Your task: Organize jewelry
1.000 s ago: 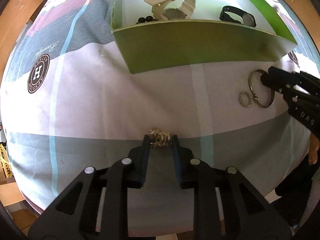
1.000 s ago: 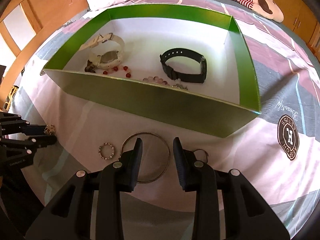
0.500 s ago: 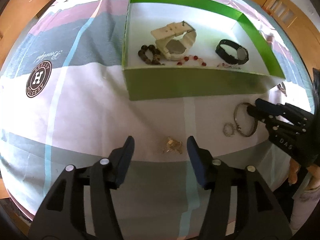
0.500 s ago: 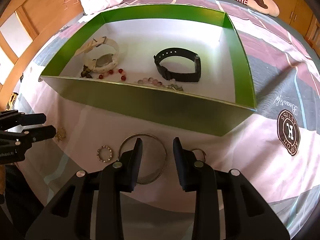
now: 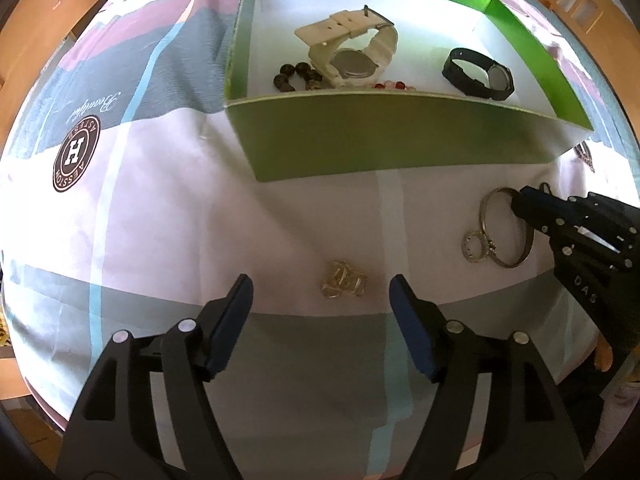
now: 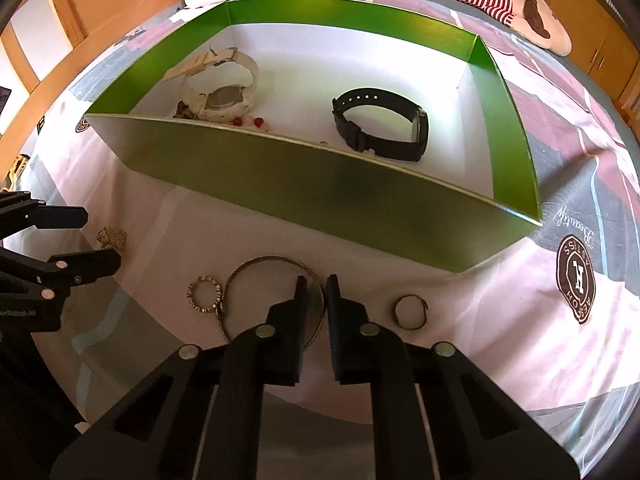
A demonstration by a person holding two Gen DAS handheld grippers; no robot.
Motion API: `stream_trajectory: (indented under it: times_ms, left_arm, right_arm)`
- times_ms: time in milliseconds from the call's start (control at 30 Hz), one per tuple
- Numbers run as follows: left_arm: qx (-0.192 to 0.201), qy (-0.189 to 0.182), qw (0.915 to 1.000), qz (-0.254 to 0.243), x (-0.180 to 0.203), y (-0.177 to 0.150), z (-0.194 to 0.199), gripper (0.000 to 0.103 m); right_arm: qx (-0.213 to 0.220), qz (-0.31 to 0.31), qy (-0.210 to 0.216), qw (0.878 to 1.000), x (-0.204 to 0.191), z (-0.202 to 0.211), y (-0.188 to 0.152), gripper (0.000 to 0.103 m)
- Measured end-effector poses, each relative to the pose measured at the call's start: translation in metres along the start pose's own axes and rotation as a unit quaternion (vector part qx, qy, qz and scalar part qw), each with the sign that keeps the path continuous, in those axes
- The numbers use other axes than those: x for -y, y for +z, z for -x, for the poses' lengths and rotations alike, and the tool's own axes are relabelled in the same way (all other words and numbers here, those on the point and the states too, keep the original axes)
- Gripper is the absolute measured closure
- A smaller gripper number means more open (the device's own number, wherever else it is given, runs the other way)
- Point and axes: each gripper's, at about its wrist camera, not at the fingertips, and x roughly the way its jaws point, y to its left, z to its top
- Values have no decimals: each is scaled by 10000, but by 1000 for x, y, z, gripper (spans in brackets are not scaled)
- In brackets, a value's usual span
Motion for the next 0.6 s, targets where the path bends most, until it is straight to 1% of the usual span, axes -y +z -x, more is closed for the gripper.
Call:
stream_trajectory:
  times_ms: [67, 300, 600]
  left_arm:
    - [-16, 70, 10000, -31, 1, -1, -4, 31]
    - [-20, 291, 9992, -288, 33, -1, -19, 30]
    - [-17, 321, 9991, -292, 36, -1, -19, 27]
  right_arm:
    - [-21, -17, -1, 10000, 0, -1, -1, 91]
    - [-22, 36, -70, 10000, -2, -3, -1, 91]
    - [-29, 38, -83, 10000, -4, -4, -1, 90]
